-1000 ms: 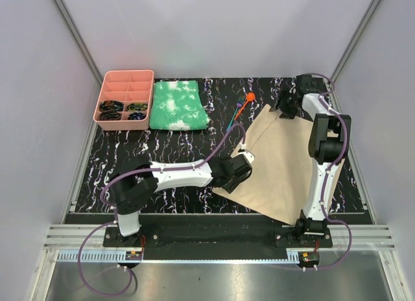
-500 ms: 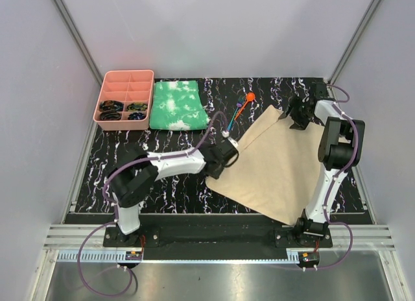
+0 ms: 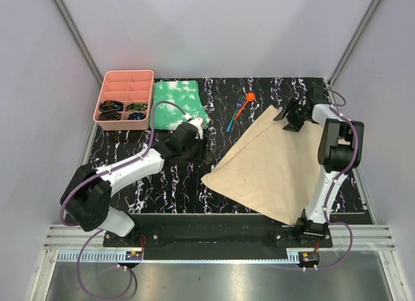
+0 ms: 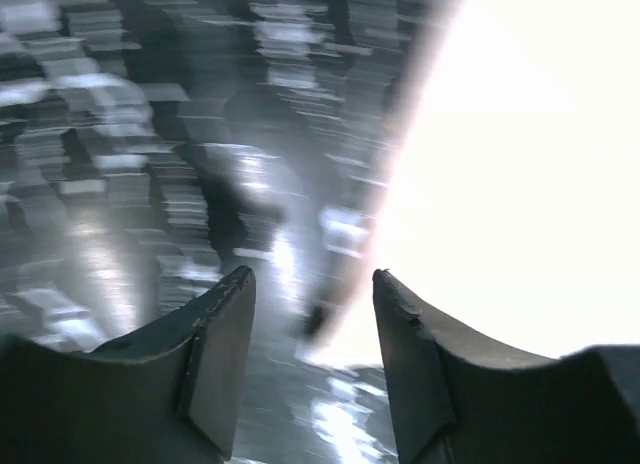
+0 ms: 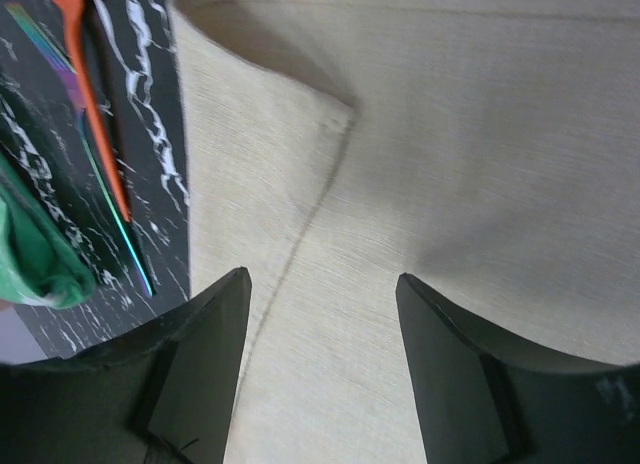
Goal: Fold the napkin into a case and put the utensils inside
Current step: Flatten out the crumpled napkin at the center of the board.
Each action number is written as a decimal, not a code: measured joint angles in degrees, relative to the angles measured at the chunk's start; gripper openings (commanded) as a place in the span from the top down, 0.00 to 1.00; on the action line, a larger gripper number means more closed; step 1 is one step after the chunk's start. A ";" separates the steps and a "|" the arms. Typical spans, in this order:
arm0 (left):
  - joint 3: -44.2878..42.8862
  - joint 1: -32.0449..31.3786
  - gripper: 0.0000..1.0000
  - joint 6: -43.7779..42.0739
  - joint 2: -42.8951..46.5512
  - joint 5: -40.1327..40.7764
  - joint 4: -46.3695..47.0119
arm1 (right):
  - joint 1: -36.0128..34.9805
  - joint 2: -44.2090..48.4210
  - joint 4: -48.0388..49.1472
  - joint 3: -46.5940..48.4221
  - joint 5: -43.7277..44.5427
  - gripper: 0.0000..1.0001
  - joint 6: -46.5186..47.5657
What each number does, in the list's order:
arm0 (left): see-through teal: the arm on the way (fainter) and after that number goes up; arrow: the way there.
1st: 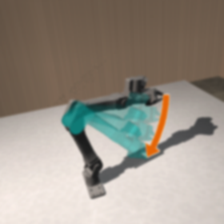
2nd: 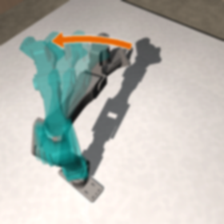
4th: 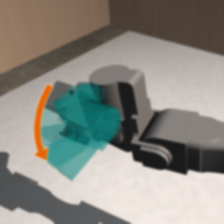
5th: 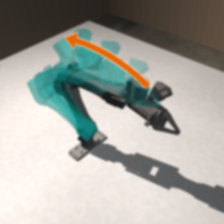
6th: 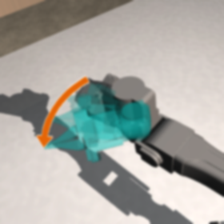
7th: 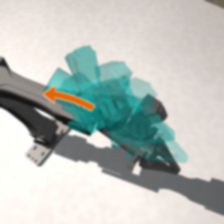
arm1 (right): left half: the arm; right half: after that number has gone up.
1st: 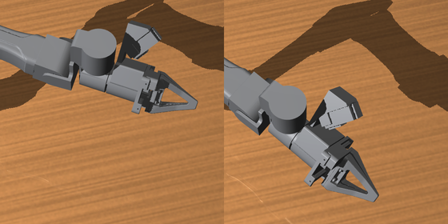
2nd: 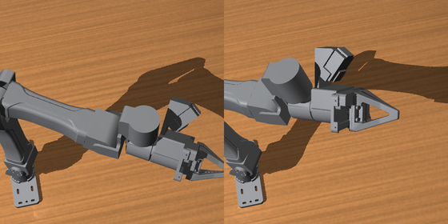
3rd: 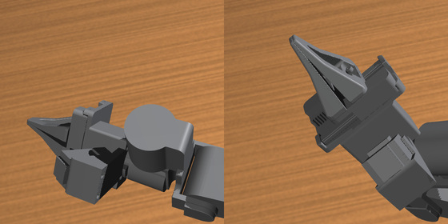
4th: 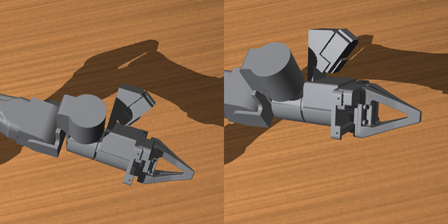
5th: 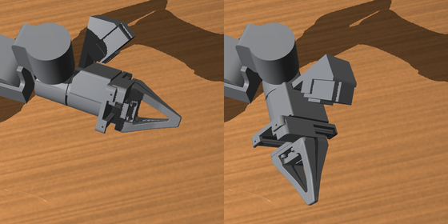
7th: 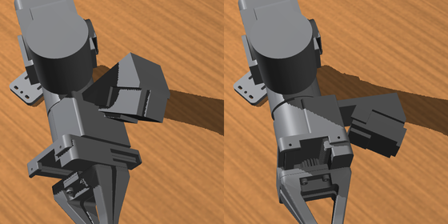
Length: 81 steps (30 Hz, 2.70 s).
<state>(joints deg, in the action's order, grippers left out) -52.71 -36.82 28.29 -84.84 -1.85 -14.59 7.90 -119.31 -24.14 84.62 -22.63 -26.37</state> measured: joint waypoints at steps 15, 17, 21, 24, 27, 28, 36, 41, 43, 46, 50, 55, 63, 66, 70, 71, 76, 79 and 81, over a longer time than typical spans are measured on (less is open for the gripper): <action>-1.77 -13.07 0.75 3.43 -9.09 -6.58 6.60 | -0.98 -7.89 3.23 12.61 -0.59 0.49 -0.35; -2.69 -13.18 0.75 3.93 -10.97 -7.37 6.67 | -0.98 -8.81 3.21 12.92 -0.52 0.49 -0.24; -3.76 -13.22 0.75 4.61 -12.09 -8.35 6.84 | -0.98 -9.88 2.34 12.96 0.15 0.48 0.07; -4.39 -13.22 0.76 4.76 -12.11 -8.76 7.15 | -0.98 -9.94 1.84 12.96 1.01 0.47 0.26; -4.59 -13.22 0.76 4.81 -12.41 -9.16 7.58 | -1.01 -10.01 1.84 12.96 1.53 0.46 0.46; -4.59 -13.22 0.76 4.81 -12.63 -9.29 7.65 | -1.05 -10.12 1.77 12.98 1.66 0.45 0.44; -4.59 -13.22 0.77 4.81 -13.51 -9.46 7.63 | -2.03 -11.17 1.57 14.56 2.75 0.50 0.50; -4.59 -13.22 0.78 4.79 -13.51 -9.38 7.37 | -3.13 -11.72 1.77 14.84 3.50 0.83 0.94; -4.59 -13.16 0.78 4.79 -13.51 -9.35 7.30 | -3.45 -11.82 1.46 15.13 3.52 0.93 0.57; -4.59 -12.87 0.78 4.79 -13.49 -9.29 7.21 | -3.87 -11.82 1.27 16.52 3.39 1.00 0.35; -4.59 -12.35 0.78 4.79 -13.49 -9.31 7.19 | -4.85 -12.37 1.33 20.83 1.44 1.00 -1.03; -5.03 -10.69 0.69 4.70 -13.40 -9.27 6.71 | -6.88 -15.82 5.18 27.67 -4.85 0.48 -7.34; -6.97 -9.03 0.64 4.31 -10.69 -8.72 5.03 | -7.43 -11.56 5.01 21.29 -6.40 0.28 -10.19; -8.76 -9.05 0.65 4.26 -10.73 -8.74 4.63 | -6.01 -2.64 1.70 10.78 -1.79 0.28 -8.15; -11.56 -9.05 0.65 4.37 -12.04 -8.85 4.74 | -3.89 7.93 0.28 0.00 4.50 0.32 -6.43; -12.59 -9.05 0.65 4.46 -12.76 -8.85 4.81 | -3.58 9.57 0.72 -2.14 6.05 0.33 -6.29; -15.89 -9.44 0.64 4.63 -16.22 -8.87 5.33 | -3.19 12.55 0.13 -12.61 13.81 0.34 -6.16; -15.98 -9.94 0.64 4.92 -17.84 -8.87 5.64 | -2.89 12.55 -1.09 -16.76 17.16 0.34 -5.64; -16.85 -10.03 0.64 5.16 -19.96 -8.85 5.27 | -2.73 13.46 -0.92 -16.83 19.28 0.35 -4.74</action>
<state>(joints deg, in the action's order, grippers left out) -69.56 -46.85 33.45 -104.79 -10.70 -9.32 5.17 -105.84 -25.06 67.79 -3.36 -31.11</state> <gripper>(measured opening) 0.356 0.655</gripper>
